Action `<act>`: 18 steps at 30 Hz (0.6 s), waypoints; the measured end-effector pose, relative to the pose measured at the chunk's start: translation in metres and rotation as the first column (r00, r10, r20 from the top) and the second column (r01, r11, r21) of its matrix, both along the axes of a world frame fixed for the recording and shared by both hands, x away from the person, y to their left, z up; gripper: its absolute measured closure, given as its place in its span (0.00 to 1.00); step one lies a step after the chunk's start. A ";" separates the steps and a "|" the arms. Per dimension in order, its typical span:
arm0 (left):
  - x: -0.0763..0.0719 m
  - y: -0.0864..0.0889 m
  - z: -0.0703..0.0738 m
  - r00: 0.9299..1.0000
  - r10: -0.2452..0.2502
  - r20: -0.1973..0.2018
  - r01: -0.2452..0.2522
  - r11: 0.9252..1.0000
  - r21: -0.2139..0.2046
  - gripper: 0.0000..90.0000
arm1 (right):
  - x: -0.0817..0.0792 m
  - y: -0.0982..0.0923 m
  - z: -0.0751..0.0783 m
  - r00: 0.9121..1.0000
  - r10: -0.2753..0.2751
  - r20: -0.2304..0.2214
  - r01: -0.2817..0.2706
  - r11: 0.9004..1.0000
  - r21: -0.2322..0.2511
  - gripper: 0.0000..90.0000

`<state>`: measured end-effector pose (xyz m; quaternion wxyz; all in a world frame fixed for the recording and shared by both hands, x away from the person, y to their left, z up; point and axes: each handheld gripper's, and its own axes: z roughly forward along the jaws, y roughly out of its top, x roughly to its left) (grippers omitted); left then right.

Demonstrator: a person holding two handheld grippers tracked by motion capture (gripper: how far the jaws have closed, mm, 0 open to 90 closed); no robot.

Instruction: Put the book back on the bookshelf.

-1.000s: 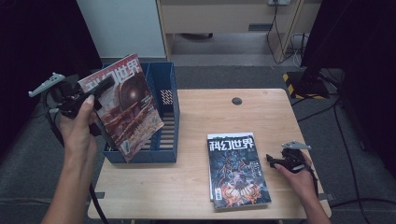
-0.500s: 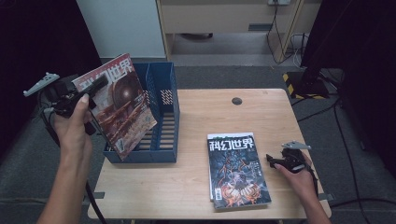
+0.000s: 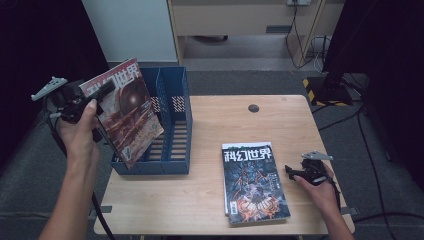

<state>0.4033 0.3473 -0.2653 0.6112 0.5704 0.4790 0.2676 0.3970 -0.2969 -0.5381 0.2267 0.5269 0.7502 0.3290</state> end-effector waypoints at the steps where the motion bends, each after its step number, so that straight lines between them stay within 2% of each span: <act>1: 0.002 0.000 -0.001 1.000 0.000 0.001 0.000 1.000 0.004 0.93 | 0.000 0.000 0.000 1.000 0.000 0.001 0.000 1.000 -0.001 0.19; 8: 0.011 0.002 -0.005 1.000 0.005 -0.011 -0.005 1.000 -0.011 0.93 | 0.000 0.000 0.000 1.000 -0.003 0.000 0.003 1.000 0.000 0.19; 18: 0.018 0.006 -0.009 1.000 0.011 -0.009 -0.010 1.000 0.009 0.93 | 0.000 0.000 0.000 1.000 -0.004 0.000 0.004 1.000 0.000 0.19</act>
